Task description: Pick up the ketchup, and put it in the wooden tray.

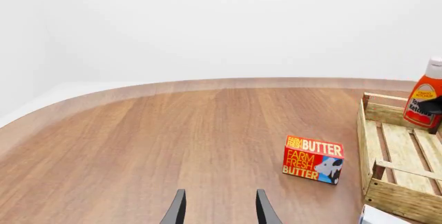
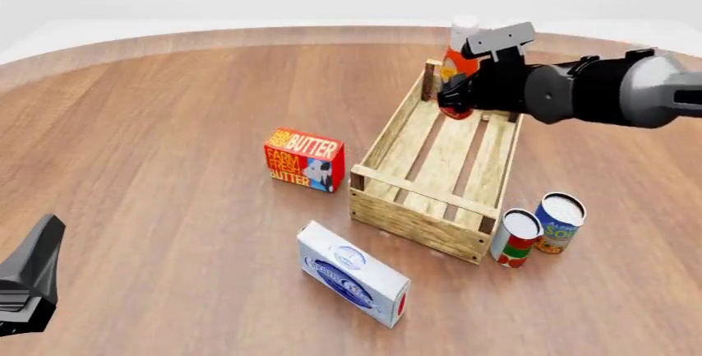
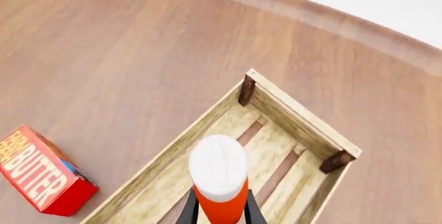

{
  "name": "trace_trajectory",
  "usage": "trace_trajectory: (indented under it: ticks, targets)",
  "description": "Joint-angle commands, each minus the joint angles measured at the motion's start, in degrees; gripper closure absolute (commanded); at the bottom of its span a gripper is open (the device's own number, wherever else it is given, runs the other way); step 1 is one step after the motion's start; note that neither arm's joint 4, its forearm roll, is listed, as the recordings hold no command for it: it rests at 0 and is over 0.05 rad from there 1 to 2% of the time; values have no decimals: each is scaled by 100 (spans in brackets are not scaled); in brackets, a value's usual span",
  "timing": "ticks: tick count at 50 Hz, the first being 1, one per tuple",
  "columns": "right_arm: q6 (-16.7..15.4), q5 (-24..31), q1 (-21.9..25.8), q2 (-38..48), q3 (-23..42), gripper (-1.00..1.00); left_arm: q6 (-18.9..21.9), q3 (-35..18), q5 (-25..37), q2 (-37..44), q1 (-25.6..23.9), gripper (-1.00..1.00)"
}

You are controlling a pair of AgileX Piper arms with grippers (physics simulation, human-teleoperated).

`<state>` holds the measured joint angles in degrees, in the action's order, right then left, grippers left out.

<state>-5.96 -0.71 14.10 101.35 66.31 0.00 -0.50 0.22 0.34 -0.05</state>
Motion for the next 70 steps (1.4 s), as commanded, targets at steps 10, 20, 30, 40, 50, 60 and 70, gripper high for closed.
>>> trace_trajectory:
  ticks: [10, 20, 30, 40, 50, 60, 70]
  targets:
    - [183, -738, -219, 663, -159, 100, -3, 0, 0, 0, 1, -100]
    - [212, -952, -246, 1018, -126, 100, 0, 0, 0, 1, 0, -100]
    - [284, -1186, -259, 1226, -175, 100, 0, 0, 0, 0, 0, -100]
    - [321, -1321, -218, 1382, -229, 100, 2, 0, 1, 1, 1, -100]
    - [332, -1381, -212, 1457, -246, 100, 3, 0, 0, 0, -1, -100]
    - [332, -1391, -206, 1506, -225, 100, 0, 0, 0, 1, -1, -100]
    - [330, -1425, -211, 1573, -234, 100, 0, 0, 0, 1, 1, -100]
